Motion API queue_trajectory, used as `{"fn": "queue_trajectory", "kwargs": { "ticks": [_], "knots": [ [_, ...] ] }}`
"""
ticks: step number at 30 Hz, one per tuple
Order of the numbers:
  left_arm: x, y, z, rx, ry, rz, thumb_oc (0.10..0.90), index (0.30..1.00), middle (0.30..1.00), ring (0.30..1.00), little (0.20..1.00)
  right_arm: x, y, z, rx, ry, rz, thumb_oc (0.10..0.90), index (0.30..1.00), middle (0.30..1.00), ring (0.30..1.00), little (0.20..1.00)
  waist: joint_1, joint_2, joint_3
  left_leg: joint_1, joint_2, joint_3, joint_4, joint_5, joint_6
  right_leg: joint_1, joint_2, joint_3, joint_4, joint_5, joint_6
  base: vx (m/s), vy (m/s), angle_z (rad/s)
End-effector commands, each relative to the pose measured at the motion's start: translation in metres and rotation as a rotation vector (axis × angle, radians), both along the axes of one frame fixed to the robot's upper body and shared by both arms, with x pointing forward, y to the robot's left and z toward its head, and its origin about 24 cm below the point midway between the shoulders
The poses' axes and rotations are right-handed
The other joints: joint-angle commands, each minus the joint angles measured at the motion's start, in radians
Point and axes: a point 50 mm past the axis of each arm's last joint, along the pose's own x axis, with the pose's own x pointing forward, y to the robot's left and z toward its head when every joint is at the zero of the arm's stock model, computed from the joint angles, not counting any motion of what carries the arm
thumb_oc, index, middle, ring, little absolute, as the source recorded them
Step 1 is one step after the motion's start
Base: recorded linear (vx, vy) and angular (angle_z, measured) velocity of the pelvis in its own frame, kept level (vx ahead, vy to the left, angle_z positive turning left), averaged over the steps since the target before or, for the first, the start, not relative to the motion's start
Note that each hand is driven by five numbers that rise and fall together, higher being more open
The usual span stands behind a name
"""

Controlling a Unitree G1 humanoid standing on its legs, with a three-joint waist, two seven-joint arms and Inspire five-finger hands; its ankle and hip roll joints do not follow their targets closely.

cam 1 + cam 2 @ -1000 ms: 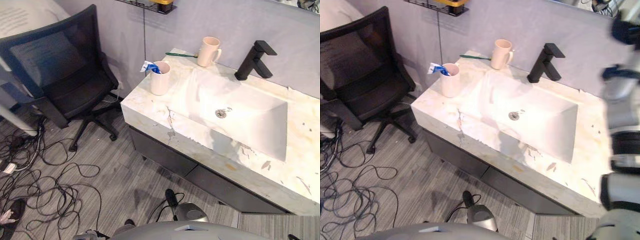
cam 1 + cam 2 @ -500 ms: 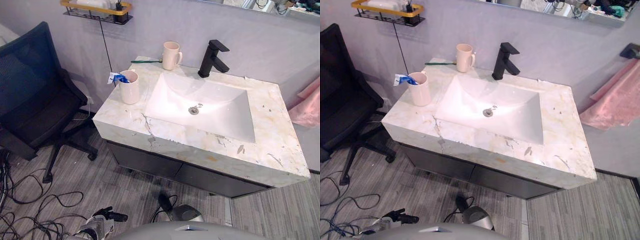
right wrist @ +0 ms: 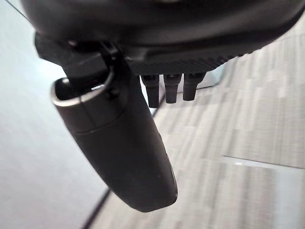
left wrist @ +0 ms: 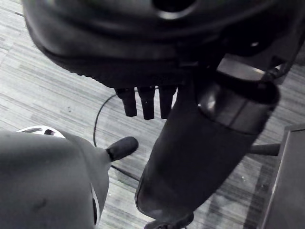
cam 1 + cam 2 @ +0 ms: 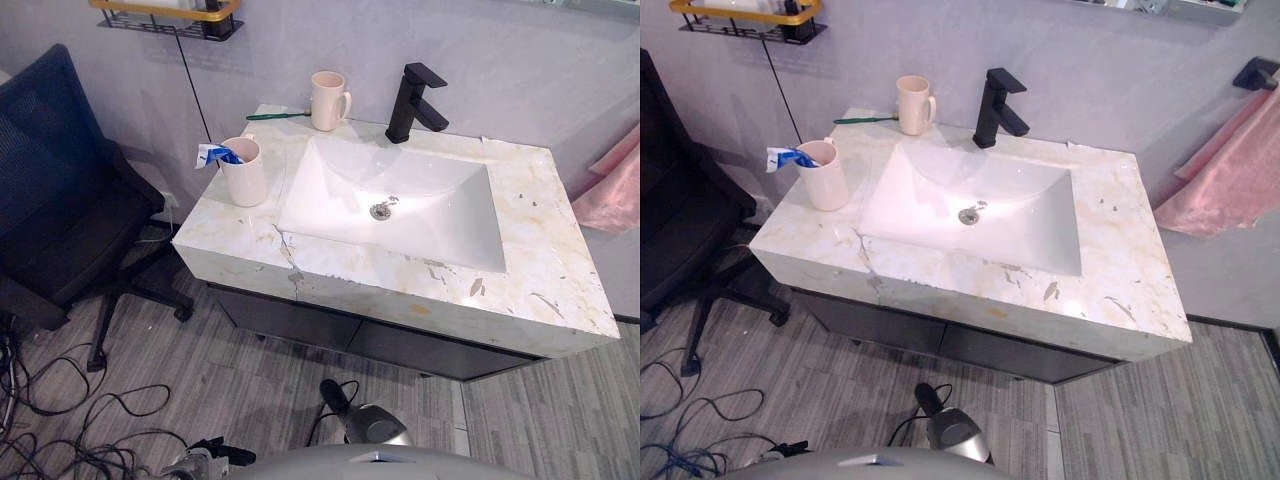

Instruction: Organize the bathroom.

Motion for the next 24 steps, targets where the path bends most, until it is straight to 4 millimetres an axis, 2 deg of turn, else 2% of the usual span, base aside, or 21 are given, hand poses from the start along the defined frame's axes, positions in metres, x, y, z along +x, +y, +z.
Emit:
{"fn": "queue_trajectory", "kwargs": {
  "ticks": [1,4,8,11,16,21,22,23,24],
  "knots": [
    [0.027,0.021,0.011,0.064,-0.070,0.009,0.800,0.900,0.900,0.900,0.900,0.017,-0.019,0.021,-0.161,-0.023,0.061,0.800,0.900,0.900,0.900,0.900,0.011,-0.030,0.040,-0.021,0.012,-0.067,0.162,-0.179,0.077,-0.046,0.009,-0.022,0.138,-0.079,0.030,-0.05,-0.006,-0.03],
    [0.034,0.018,0.012,0.057,-0.071,0.008,0.800,0.900,0.900,0.900,0.900,0.014,0.006,-0.011,-0.064,-0.018,0.060,0.800,0.900,0.900,0.900,0.900,0.007,-0.025,0.040,-0.018,0.013,-0.066,0.163,-0.180,0.078,-0.045,0.007,-0.025,0.137,-0.078,0.032,-0.02,-0.011,-0.01],
    [0.042,0.012,0.013,0.049,-0.069,-0.007,0.800,0.900,0.900,0.900,0.900,0.012,0.037,-0.045,0.047,-0.026,0.115,0.800,0.900,0.900,0.900,0.900,0.004,-0.016,0.041,-0.012,0.016,-0.070,0.159,-0.177,0.076,-0.044,0.010,-0.026,0.137,-0.078,0.032,-0.03,-0.029,0.02],
    [0.046,0.011,0.013,0.046,-0.070,-0.012,0.800,0.900,0.900,0.900,0.900,0.014,0.048,-0.057,0.089,-0.049,0.141,0.800,0.900,0.900,0.900,0.900,0.000,-0.011,0.042,-0.008,0.017,-0.073,0.159,-0.177,0.076,-0.043,0.012,-0.022,0.138,-0.079,0.031,-0.01,-0.010,0.00],
    [0.068,0.000,0.018,0.049,-0.118,-0.064,0.800,0.900,0.900,0.900,0.900,0.030,0.089,-0.089,0.287,-0.134,0.246,0.800,0.900,0.900,0.900,0.900,0.002,0.000,0.061,-0.036,0.006,-0.086,0.200,-0.189,0.084,-0.065,0.008,-0.026,0.189,-0.099,0.029,-0.10,0.014,0.11],
    [0.078,-0.002,0.022,0.058,-0.135,-0.052,0.800,0.900,0.900,0.900,0.900,0.034,0.102,-0.098,0.328,-0.157,0.304,0.800,0.900,0.900,0.900,0.900,0.001,-0.011,0.078,-0.049,-0.004,-0.077,0.223,-0.204,0.097,-0.077,-0.006,-0.023,0.165,-0.069,0.040,-0.09,0.022,0.01],
    [0.079,-0.003,0.022,0.068,-0.131,-0.057,0.800,0.900,0.900,0.900,0.900,0.042,0.105,-0.099,0.338,-0.172,0.357,0.800,0.900,0.900,0.900,0.900,-0.006,-0.018,0.091,-0.070,-0.015,-0.059,0.238,-0.214,0.104,-0.093,-0.016,-0.016,0.142,-0.042,0.054,-0.06,0.094,-0.23],
    [0.079,-0.003,0.022,0.073,-0.130,-0.057,0.800,0.900,0.900,0.900,0.900,0.043,0.105,-0.099,0.347,-0.168,0.384,0.800,0.900,0.900,0.900,0.900,-0.007,-0.008,0.098,-0.063,-0.016,-0.065,0.239,-0.242,0.112,-0.089,-0.017,-0.026,0.132,-0.051,0.063,-0.03,0.063,-0.36],
    [0.080,-0.003,0.022,0.081,-0.133,-0.052,0.800,0.900,0.900,0.900,0.900,0.045,0.106,-0.100,0.357,-0.160,0.417,0.800,0.900,0.900,0.900,0.900,-0.008,-0.011,0.105,-0.068,-0.020,-0.059,0.242,-0.245,0.116,-0.100,-0.018,-0.032,0.122,-0.037,0.068,-0.08,-0.036,-0.36]
  ]
}}
